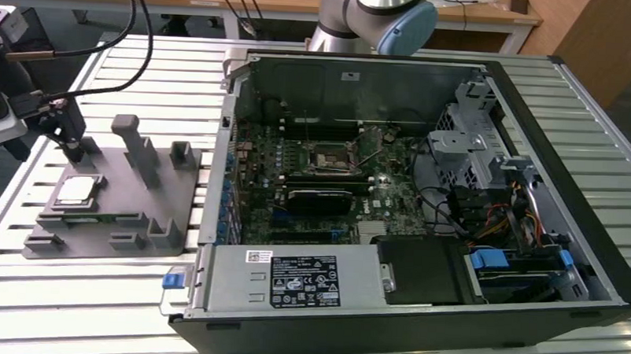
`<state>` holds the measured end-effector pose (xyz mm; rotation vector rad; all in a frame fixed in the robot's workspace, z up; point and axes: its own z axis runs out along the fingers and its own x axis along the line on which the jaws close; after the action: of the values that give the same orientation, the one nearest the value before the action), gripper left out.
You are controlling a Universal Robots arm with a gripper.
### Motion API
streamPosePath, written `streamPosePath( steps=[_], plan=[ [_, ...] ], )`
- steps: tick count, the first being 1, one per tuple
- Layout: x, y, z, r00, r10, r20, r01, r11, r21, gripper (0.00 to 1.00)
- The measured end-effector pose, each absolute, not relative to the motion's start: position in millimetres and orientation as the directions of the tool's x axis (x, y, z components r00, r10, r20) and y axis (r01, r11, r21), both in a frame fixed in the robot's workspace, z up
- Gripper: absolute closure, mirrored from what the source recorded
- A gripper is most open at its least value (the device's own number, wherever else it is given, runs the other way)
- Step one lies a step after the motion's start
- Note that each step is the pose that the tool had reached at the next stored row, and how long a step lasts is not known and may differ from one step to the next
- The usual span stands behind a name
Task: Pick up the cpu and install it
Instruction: 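Pick up the cpu and move it towards the insertion slot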
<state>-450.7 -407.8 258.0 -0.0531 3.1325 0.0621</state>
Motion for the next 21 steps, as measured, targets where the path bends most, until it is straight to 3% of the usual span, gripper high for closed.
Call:
streamPosePath(
  steps=[21],
  plan=[
    [-450.6, -407.8, 225.0, -0.999, -0.034, -0.009, -0.034, 0.999, 0.039, 0.29]
  ],
)
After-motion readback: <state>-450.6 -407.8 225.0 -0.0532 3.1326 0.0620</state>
